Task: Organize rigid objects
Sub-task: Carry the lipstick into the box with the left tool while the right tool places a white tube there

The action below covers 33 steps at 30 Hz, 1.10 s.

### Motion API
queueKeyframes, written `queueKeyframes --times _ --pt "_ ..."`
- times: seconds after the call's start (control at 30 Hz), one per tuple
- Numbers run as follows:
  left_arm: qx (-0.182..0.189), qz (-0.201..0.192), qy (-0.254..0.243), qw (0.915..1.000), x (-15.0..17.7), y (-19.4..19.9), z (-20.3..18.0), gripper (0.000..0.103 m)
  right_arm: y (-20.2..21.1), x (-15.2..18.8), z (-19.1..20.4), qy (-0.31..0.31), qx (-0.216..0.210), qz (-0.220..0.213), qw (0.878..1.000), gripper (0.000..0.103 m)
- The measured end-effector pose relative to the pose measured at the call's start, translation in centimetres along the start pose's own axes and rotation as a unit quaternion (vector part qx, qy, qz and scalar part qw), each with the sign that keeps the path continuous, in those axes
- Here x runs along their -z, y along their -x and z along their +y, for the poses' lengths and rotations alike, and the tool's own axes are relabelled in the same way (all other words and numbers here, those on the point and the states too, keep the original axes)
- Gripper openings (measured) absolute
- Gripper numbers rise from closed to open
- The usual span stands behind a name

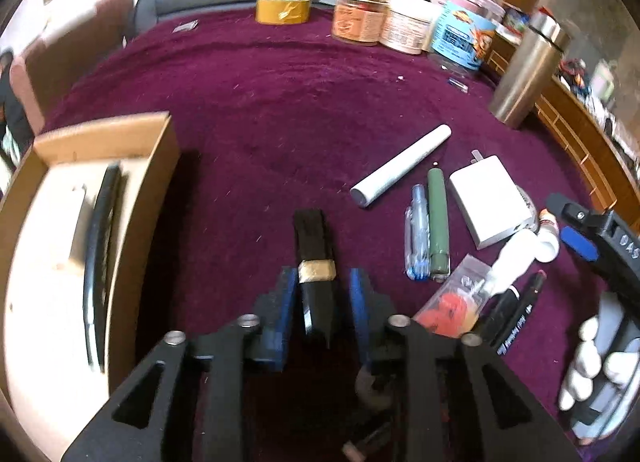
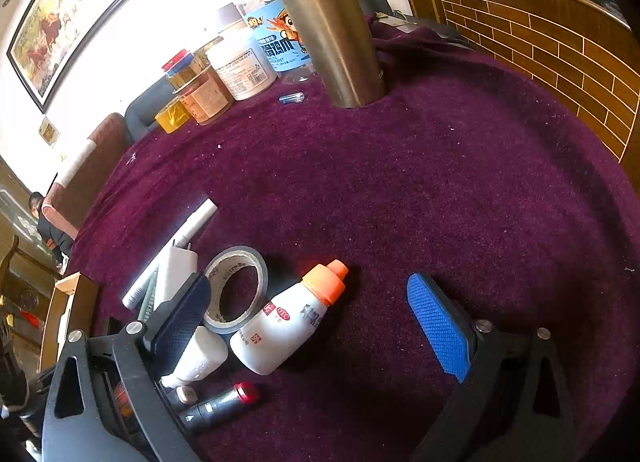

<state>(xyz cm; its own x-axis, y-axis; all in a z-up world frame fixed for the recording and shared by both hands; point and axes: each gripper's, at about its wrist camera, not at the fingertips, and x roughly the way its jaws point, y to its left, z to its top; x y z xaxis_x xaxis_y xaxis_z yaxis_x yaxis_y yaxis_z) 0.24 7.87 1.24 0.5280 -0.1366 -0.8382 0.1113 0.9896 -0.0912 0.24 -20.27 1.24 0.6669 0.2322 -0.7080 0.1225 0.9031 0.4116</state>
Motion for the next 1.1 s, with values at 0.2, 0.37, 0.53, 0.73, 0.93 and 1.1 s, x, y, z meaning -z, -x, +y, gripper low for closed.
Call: queueKeyframes --times 0.2,0.37,0.53,0.73,0.93,1.1 --pt "-0.031 -0.010 -0.016 0.9993 0.2 0.0 -1.0 0.016 0.0 0.0 0.0 0.000 -0.002 0.000 1.000 0.100" --pt "0.004 -0.020 0.005 0.9998 1.3 2.4 -0.1 0.014 0.0 0.0 0.0 0.000 -0.003 -0.001 1.000 0.100" --pt "0.071 -0.051 0.046 0.9951 2.7 7.0 1.1 0.014 0.0 0.0 0.0 -0.004 -0.007 -0.002 1.000 0.100" --pt "0.106 -0.095 0.054 0.9883 4.3 12.3 2.6 0.014 0.8 -0.8 -0.1 -0.016 -0.040 0.022 0.999 0.099" --pt "0.118 -0.112 0.077 0.9837 5.3 14.2 5.4 0.014 1.6 -2.3 5.0 0.046 -0.062 0.052 0.996 0.099" --pt "0.130 -0.115 0.094 0.9803 6.2 14.0 6.8 0.014 -2.3 -4.4 10.0 0.032 -0.118 0.125 0.985 0.095"
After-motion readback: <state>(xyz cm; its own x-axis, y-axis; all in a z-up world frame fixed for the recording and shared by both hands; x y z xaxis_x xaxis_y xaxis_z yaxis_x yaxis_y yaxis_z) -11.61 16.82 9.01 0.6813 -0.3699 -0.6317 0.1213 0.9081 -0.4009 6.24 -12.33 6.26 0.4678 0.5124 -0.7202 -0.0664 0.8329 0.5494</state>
